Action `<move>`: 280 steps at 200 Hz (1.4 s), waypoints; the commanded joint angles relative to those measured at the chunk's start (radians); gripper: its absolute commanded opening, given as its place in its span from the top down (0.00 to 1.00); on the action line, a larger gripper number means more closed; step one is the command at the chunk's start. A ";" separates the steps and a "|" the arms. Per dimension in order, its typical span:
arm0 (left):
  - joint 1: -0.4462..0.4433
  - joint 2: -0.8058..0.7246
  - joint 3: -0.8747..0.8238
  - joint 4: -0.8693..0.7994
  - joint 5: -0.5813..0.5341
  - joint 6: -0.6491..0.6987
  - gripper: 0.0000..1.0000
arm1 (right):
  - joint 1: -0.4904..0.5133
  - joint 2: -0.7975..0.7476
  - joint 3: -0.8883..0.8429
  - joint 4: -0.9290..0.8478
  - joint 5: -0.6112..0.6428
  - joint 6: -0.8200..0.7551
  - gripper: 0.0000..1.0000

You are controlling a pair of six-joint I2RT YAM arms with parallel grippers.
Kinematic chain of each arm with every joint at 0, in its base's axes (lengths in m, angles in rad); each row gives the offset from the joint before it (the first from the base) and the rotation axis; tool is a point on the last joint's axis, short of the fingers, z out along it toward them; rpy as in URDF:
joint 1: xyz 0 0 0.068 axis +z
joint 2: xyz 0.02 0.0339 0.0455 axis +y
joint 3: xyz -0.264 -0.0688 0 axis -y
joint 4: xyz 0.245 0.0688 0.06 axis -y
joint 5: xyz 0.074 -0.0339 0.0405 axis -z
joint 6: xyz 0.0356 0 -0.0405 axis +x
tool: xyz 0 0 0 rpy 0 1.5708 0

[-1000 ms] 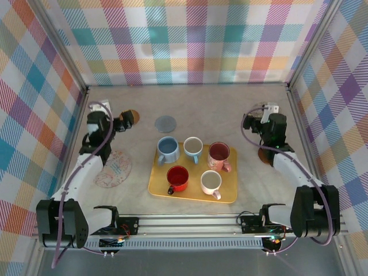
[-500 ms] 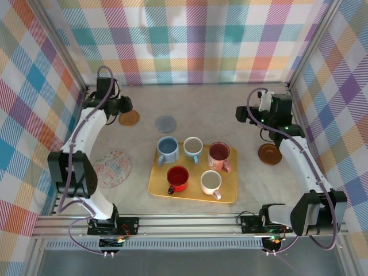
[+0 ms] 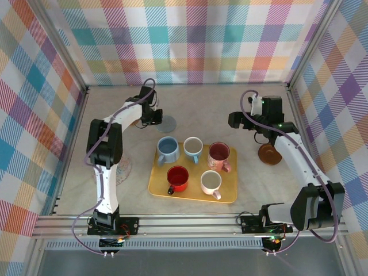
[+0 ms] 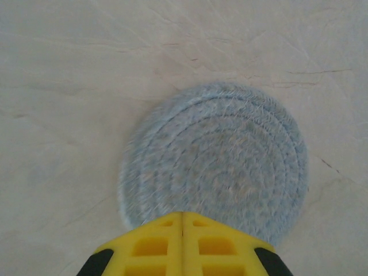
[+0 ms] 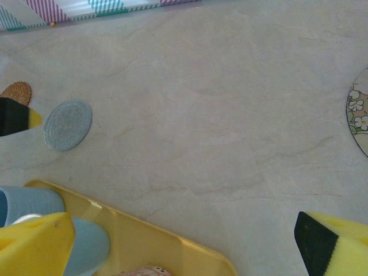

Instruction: Place the cup by the coaster

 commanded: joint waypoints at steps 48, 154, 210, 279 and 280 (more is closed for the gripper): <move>-0.066 0.208 0.281 -0.117 0.009 0.072 1.00 | 0.010 0.007 0.027 -0.013 0.036 0.002 0.01; -0.188 0.361 0.483 -0.150 0.104 0.025 1.00 | 0.010 -0.007 0.001 -0.003 0.054 0.002 0.01; -0.189 0.310 0.526 -0.133 0.116 -0.057 0.99 | 0.010 -0.023 -0.006 -0.035 0.158 0.028 0.01; -0.189 0.035 0.477 -0.109 0.108 -0.060 0.80 | -0.021 -0.009 0.035 -0.195 0.397 0.057 0.12; -0.188 0.033 0.474 -0.108 0.108 -0.060 0.79 | -0.022 -0.009 0.035 -0.196 0.399 0.058 0.13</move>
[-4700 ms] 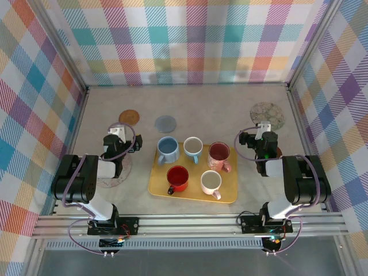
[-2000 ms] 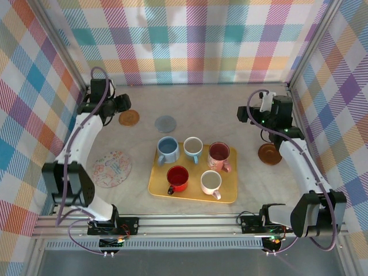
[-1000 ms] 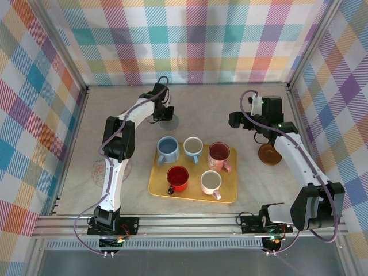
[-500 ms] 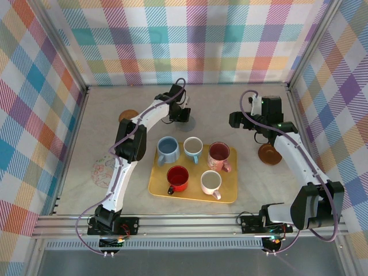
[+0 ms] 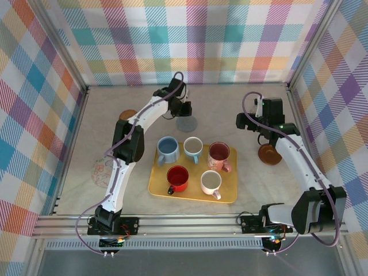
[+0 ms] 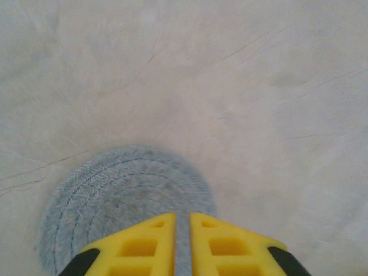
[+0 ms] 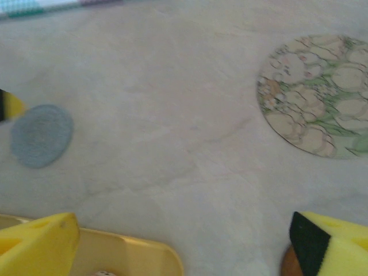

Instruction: Place the cup by the coaster

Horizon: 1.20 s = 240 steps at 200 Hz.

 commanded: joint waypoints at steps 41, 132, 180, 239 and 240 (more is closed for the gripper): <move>0.004 -0.372 -0.185 -0.034 -0.053 0.046 0.61 | -0.136 0.037 0.012 -0.172 0.137 0.122 0.33; 0.069 -0.785 -0.682 0.056 -0.028 0.082 0.06 | -0.253 0.180 -0.091 -0.135 0.179 0.248 0.98; 0.097 -0.852 -0.801 0.067 -0.039 0.086 0.00 | -0.284 0.292 -0.063 -0.158 0.197 0.241 1.00; 0.100 -0.898 -0.867 0.130 -0.017 0.040 0.00 | -0.286 0.415 -0.022 -0.167 0.153 0.231 1.00; 0.101 -0.898 -0.867 0.130 -0.018 0.040 0.00 | -0.286 0.418 -0.021 -0.167 0.152 0.231 1.00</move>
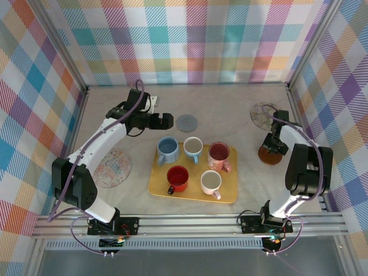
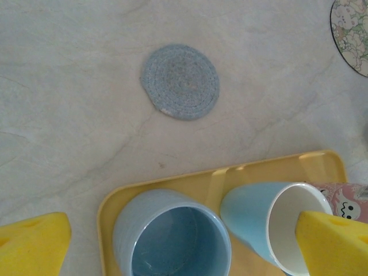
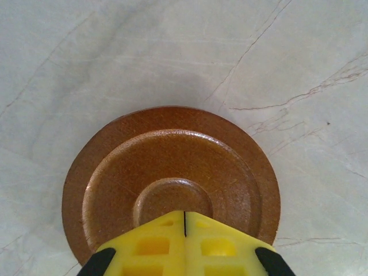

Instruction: Place the cup by the coaster

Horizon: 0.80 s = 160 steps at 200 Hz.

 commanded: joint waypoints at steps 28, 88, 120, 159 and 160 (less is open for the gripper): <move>0.011 -0.039 -0.033 0.061 0.021 -0.068 0.00 | -0.003 0.085 0.047 -0.015 -0.084 -0.001 1.00; 0.011 -0.038 -0.081 0.124 0.015 -0.130 0.00 | 0.022 0.161 0.091 0.007 -0.224 -0.012 1.00; 0.011 -0.041 -0.082 0.123 0.013 -0.131 0.00 | 0.055 0.198 0.134 0.026 -0.279 -0.020 1.00; 0.011 -0.068 -0.111 0.138 -0.003 -0.150 0.00 | 0.139 0.272 0.231 0.012 -0.284 -0.041 1.00; 0.011 -0.069 -0.111 0.138 -0.004 -0.150 0.00 | 0.141 0.274 0.233 0.012 -0.283 -0.041 1.00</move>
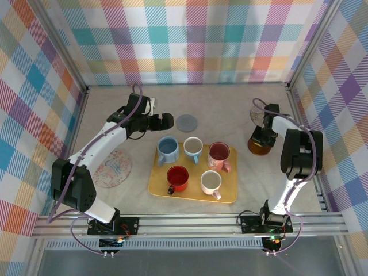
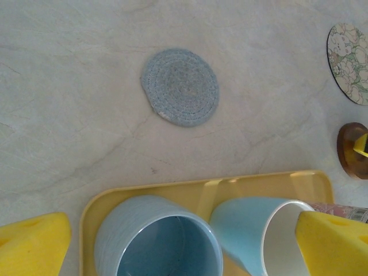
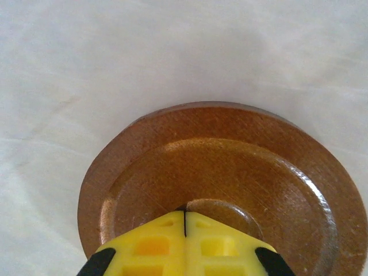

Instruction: Place the cup by the coaster

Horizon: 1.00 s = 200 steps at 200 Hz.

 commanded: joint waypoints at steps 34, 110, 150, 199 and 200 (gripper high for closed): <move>0.011 -0.064 -0.031 0.002 -0.021 -0.018 0.00 | 0.107 0.135 0.154 -0.028 -0.057 -0.047 1.00; 0.016 -0.026 -0.019 -0.012 -0.063 -0.032 0.00 | 0.203 0.299 0.404 -0.068 -0.117 -0.084 1.00; 0.016 0.002 -0.009 -0.020 -0.114 -0.058 0.00 | 0.230 0.355 0.471 -0.055 -0.162 -0.091 1.00; 0.016 0.027 0.012 -0.047 -0.170 -0.078 0.00 | 0.272 0.423 0.544 -0.032 -0.244 -0.101 1.00; 0.016 0.028 0.013 -0.048 -0.171 -0.079 0.00 | 0.272 0.425 0.545 -0.032 -0.245 -0.100 1.00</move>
